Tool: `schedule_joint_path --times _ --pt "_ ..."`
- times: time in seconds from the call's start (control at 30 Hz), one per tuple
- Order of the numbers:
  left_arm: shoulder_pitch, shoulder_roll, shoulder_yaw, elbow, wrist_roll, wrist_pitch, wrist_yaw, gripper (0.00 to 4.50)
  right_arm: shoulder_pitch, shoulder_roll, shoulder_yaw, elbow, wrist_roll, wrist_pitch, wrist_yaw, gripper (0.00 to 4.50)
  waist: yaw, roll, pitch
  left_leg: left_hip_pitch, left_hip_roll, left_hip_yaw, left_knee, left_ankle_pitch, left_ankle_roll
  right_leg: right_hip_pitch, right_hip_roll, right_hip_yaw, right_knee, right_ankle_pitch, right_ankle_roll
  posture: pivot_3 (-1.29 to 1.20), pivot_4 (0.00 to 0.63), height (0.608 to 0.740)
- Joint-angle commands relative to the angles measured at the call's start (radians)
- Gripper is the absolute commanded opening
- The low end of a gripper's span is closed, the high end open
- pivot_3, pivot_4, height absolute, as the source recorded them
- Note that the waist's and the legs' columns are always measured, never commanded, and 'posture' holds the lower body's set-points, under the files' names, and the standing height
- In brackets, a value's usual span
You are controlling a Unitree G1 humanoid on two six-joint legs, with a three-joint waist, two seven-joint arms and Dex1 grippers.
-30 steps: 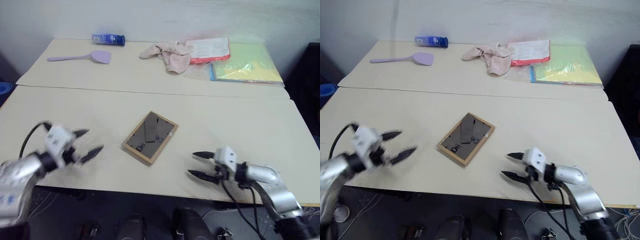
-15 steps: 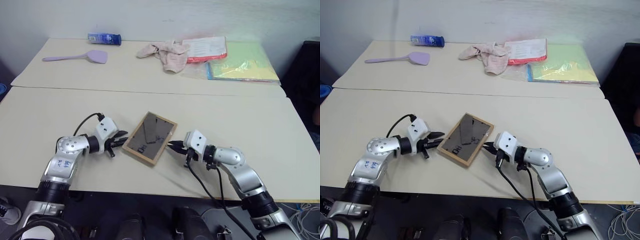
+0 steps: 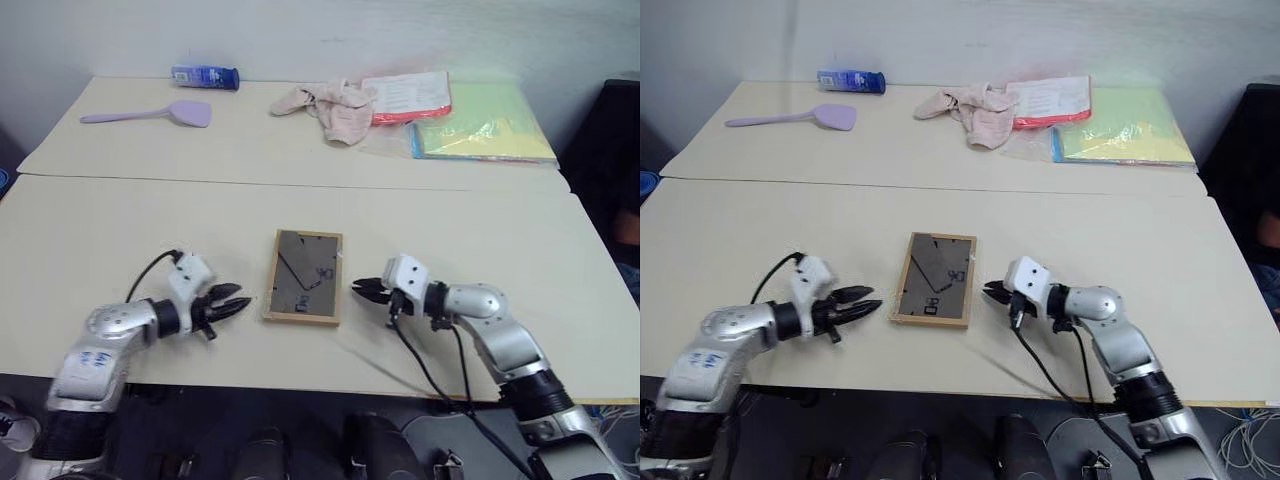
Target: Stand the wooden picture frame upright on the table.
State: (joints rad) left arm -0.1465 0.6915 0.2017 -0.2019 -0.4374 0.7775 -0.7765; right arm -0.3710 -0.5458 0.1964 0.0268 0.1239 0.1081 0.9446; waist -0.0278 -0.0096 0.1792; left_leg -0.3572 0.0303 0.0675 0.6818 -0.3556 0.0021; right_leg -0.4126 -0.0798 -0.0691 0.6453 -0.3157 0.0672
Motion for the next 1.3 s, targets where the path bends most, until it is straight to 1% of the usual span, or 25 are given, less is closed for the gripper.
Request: schedule_joint_path --times 0.03,0.07,0.13,0.17,0.2,0.3,0.37,0.5,0.63,0.8,0.9,1.0,1.1,1.2,1.27,1.3 --pt "-0.039 0.056 0.116 -0.068 -0.267 0.446 -0.028 2.91 0.026 -0.028 -0.010 -0.095 0.031 0.004 0.042 0.32 0.000 0.000 0.000 0.000 0.000 0.000 0.000 0.000 0.000 0.000 0.000 0.000 0.000 0.000 0.000 0.00 0.150 0.740" --pt "-0.055 0.068 0.135 -0.070 -0.312 0.542 -0.025 3.20 0.032 -0.031 -0.006 -0.106 0.030 0.008 0.045 0.32 0.000 0.000 0.000 0.000 0.000 -0.001 0.000 0.000 0.000 0.001 0.000 0.000 0.000 0.000 0.000 0.00 0.150 0.740" --pt "-0.155 0.047 0.156 -0.027 -0.328 0.732 0.037 3.80 0.045 -0.023 0.004 -0.122 0.024 0.025 0.033 0.32 0.003 0.000 0.000 0.000 0.000 -0.001 0.000 0.000 0.000 0.001 0.000 0.000 0.000 0.000 0.000 0.00 0.150 0.740" --pt "-0.200 0.039 0.139 -0.002 -0.328 0.790 0.060 4.16 0.049 -0.017 0.009 -0.126 0.019 0.028 0.027 0.32 0.006 0.000 0.000 0.000 -0.001 -0.002 0.001 0.000 0.000 0.001 0.000 0.000 0.000 0.000 0.000 0.00 0.150 0.740" --pt "-0.246 0.019 0.127 0.050 -0.346 0.823 0.094 4.43 0.050 -0.011 0.016 -0.128 0.012 0.034 0.020 0.32 0.007 0.000 0.000 0.000 -0.001 -0.003 0.001 0.000 0.000 0.002 0.000 0.000 0.000 0.000 0.000 0.00 0.150 0.740" --pt "-0.341 -0.037 0.089 0.157 -0.371 0.837 0.167 4.47 0.043 0.001 0.037 -0.141 -0.001 0.045 0.008 0.32 0.006 0.000 0.000 0.001 -0.002 -0.002 0.001 0.000 0.000 0.002 0.000 0.000 0.000 0.000 0.000 0.00 0.150 0.740" --pt "-0.379 -0.053 0.063 0.200 -0.381 0.837 0.202 4.47 0.039 0.006 0.043 -0.151 -0.005 0.057 0.003 0.32 0.005 0.000 0.000 0.000 -0.002 -0.002 0.001 0.000 -0.001 0.002 0.001 0.000 0.000 0.000 0.000 0.00 0.150 0.740" --pt "-0.460 -0.076 -0.050 0.279 -0.437 0.837 0.251 4.47 0.019 0.004 0.058 -0.158 -0.025 0.068 0.000 0.32 0.003 0.000 0.000 0.001 -0.002 -0.002 0.001 0.001 -0.002 0.001 0.001 0.000 0.001 0.000 0.000 0.00 0.150 0.740" --pt "-0.526 -0.132 -0.062 0.377 -0.498 0.837 0.324 4.47 -0.001 0.005 0.071 -0.161 -0.044 0.073 -0.004 0.32 0.010 0.000 0.000 0.001 -0.002 -0.002 0.001 0.001 -0.002 0.002 0.001 0.001 0.001 0.000 0.000 0.00 0.150 0.740" --pt "-0.544 -0.163 -0.088 0.421 -0.597 0.837 0.389 4.47 -0.009 0.010 0.079 -0.172 -0.056 0.089 -0.006 0.32 0.020 0.000 0.000 0.001 -0.002 -0.002 0.002 0.001 -0.002 0.002 0.001 0.001 0.001 0.000 0.000 0.00 0.150 0.740" --pt "-0.547 -0.184 -0.072 0.448 -0.655 0.837 0.446 3.90 -0.014 0.010 0.083 -0.174 -0.069 0.087 -0.007 0.32 0.024 0.000 0.000 0.001 -0.002 -0.002 0.002 0.001 -0.002 0.002 0.001 0.001 0.001 0.000 0.000 0.00 0.150 0.740" --pt "-0.547 -0.204 -0.055 0.467 -0.706 0.837 0.493 3.04 -0.019 0.018 0.077 -0.170 -0.073 0.093 -0.017 0.32 0.024 -0.001 0.000 0.001 -0.002 -0.002 0.002 0.001 -0.002 0.002 0.001 0.000 0.001 0.000 0.000 0.00 0.150 0.740" --pt "-0.542 -0.210 -0.053 0.470 -0.749 0.837 0.531 2.05 -0.021 0.021 0.073 -0.168 -0.075 0.096 -0.019 0.32 0.023 -0.001 0.000 0.000 -0.002 -0.002 0.002 0.001 -0.003 0.001 0.001 0.000 0.001 0.000 0.000 0.00 0.150 0.740" --pt "-0.523 -0.207 -0.046 0.448 -0.772 0.837 0.556 1.26 -0.006 0.018 0.053 -0.181 -0.051 0.094 -0.013 0.32 0.020 -0.001 0.000 0.001 -0.002 -0.002 0.002 0.002 -0.004 0.001 0.002 0.000 0.001 0.000 0.000 0.00 0.150 0.740" --pt "-0.494 -0.203 0.013 0.378 -0.765 0.827 0.528 1.26 0.014 0.025 -0.027 -0.214 0.053 0.144 -0.005 0.32 0.018 -0.001 0.000 0.001 -0.002 -0.002 0.002 0.002 -0.004 0.001 0.002 0.000 0.001 0.000 0.000 0.00 0.150 0.740" --pt "-0.465 -0.186 0.015 0.314 -0.734 0.762 0.492 1.26 0.023 0.013 -0.063 -0.237 0.126 0.200 0.026 0.50 0.017 -0.001 0.000 0.001 -0.001 -0.002 0.002 0.002 -0.004 0.001 0.002 0.000 0.001 0.000 0.000 0.00 0.150 0.740"
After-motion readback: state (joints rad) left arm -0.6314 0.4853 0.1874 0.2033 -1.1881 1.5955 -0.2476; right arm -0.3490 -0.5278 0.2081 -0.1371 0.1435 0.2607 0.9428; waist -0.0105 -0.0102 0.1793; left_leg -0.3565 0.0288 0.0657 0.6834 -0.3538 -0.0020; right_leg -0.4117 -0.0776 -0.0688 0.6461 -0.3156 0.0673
